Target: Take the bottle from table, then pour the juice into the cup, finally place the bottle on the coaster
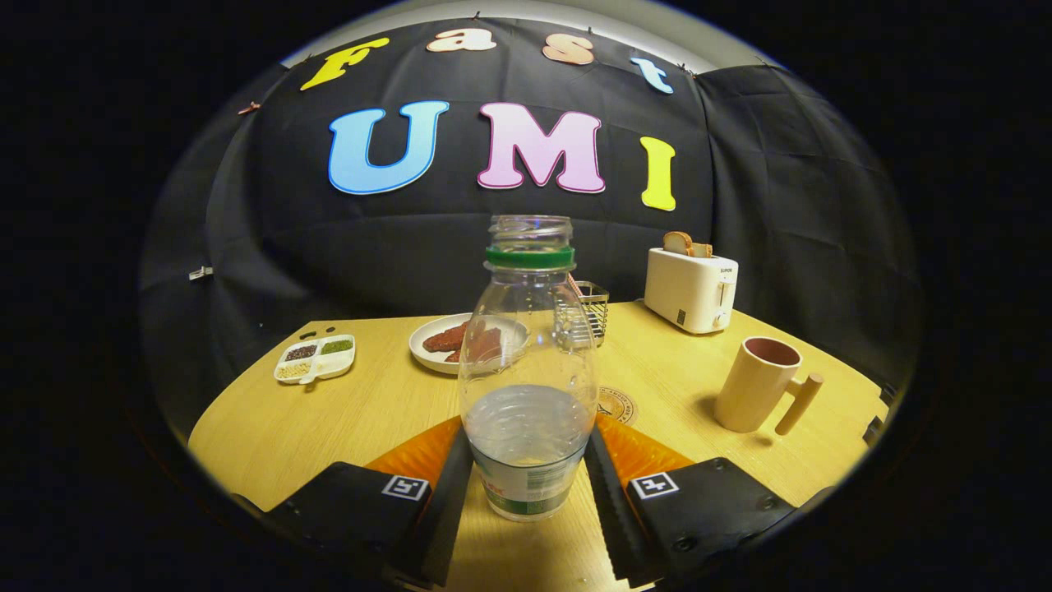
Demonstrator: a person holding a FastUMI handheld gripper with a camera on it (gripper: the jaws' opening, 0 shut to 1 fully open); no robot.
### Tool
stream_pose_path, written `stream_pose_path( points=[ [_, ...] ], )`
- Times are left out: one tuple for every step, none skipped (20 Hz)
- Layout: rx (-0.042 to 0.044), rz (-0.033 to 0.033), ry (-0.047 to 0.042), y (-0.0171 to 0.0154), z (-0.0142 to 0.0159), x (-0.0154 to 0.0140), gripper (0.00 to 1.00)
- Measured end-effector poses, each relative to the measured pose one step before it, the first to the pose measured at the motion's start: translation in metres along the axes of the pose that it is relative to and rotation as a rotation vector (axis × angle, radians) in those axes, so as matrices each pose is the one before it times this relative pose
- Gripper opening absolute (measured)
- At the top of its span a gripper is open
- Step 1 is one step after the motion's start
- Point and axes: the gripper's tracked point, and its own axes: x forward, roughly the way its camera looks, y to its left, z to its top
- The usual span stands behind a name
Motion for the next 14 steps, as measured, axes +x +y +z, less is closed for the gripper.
stream_pose_path(
  points=[
    [0.00286, 0.00528, 0.00236, -0.00108, -0.00034, -0.00035, 0.73],
    [0.00247, 0.00009, 0.00211, -0.00162, 0.0006, -0.00184, 0.73],
    [0.00686, 0.00531, 0.00279, -0.00001, 0.00158, -0.00347, 0.73],
    [0.00837, 0.00641, 0.00608, -0.00146, 0.00366, 0.00186, 0.73],
    [0.01111, 0.01187, 0.00728, -0.00083, 0.00332, -0.00461, 0.73],
    [0.00744, 0.01372, 0.00445, 0.00062, 0.00197, -0.00022, 0.73],
    [0.0124, 0.02778, 0.00545, 0.00289, 0.00205, -0.00738, 0.73],
    [0.01784, 0.02215, 0.00603, 0.00175, 0.00532, 0.00018, 0.73],
    [0.01412, 0.00705, -0.00262, -0.00343, 0.00352, -0.00509, 0.73],
    [0.01194, 0.00364, -0.00256, -0.00204, 0.00458, -0.00246, 0.73],
    [0.01044, 0.00599, -0.00007, -0.00151, 0.00458, -0.0018, 0.73],
    [0.01186, 0.00449, 0.00321, -0.00229, 0.00429, -0.00251, 0.73],
    [0.01577, -0.00354, 0.00268, -0.0043, 0.00578, -0.00141, 0.73],
    [0.0268, 0.00208, 0.00302, -0.00477, 0.00593, -0.00167, 0.73]
  ],
)
